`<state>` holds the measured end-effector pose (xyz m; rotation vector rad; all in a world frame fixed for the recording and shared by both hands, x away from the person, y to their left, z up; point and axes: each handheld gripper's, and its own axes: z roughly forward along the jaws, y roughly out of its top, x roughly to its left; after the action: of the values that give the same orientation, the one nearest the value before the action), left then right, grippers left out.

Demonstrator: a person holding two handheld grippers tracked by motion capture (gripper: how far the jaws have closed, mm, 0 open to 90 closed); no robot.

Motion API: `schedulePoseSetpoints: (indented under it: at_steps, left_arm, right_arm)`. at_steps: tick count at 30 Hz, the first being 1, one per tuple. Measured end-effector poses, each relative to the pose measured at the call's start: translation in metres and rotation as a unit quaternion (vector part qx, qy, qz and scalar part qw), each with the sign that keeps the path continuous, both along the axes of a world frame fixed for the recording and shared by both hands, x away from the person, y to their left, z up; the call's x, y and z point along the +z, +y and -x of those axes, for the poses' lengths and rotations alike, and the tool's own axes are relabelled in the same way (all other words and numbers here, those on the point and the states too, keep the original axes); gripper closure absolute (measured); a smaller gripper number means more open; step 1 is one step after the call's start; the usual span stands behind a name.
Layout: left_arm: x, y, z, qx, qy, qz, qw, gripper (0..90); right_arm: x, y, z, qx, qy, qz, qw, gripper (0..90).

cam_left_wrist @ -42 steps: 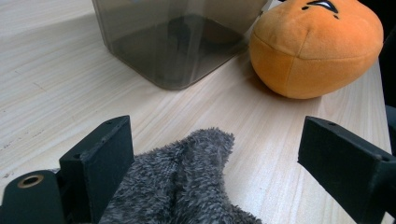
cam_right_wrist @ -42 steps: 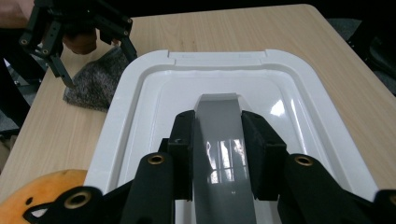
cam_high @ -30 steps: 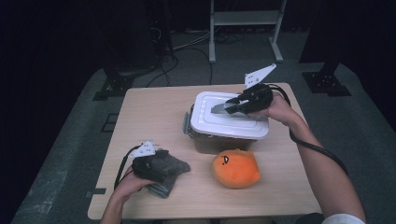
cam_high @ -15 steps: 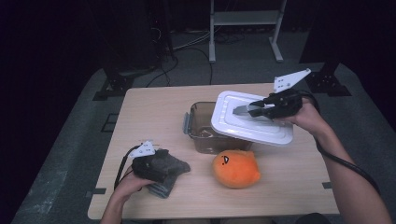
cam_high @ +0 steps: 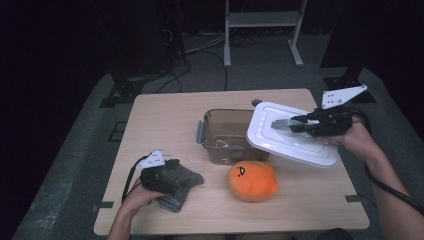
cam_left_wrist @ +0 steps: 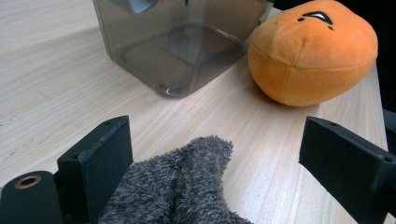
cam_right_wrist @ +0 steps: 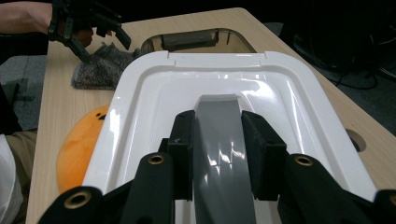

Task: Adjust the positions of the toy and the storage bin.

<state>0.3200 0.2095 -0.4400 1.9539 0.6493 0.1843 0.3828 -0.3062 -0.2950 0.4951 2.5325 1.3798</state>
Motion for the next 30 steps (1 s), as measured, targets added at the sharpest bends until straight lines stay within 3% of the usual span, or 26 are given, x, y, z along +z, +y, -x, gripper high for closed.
schedulePoseSetpoints:
  at_steps: [12, 30]
  left_arm:
    - [0.0, 0.0, 0.0, 0.0, -0.002, 0.001, 1.0, 8.4]
    - [0.0, 0.001, 0.0, 0.003, -0.003, 0.001, 1.0, 6.7]
  right_arm:
    - [-0.01, -0.035, 0.022, -0.031, 0.003, -0.006, 0.9995, 65.6]
    - [-0.026, -0.07, 0.041, -0.066, 0.01, -0.014, 0.9977, 65.6]
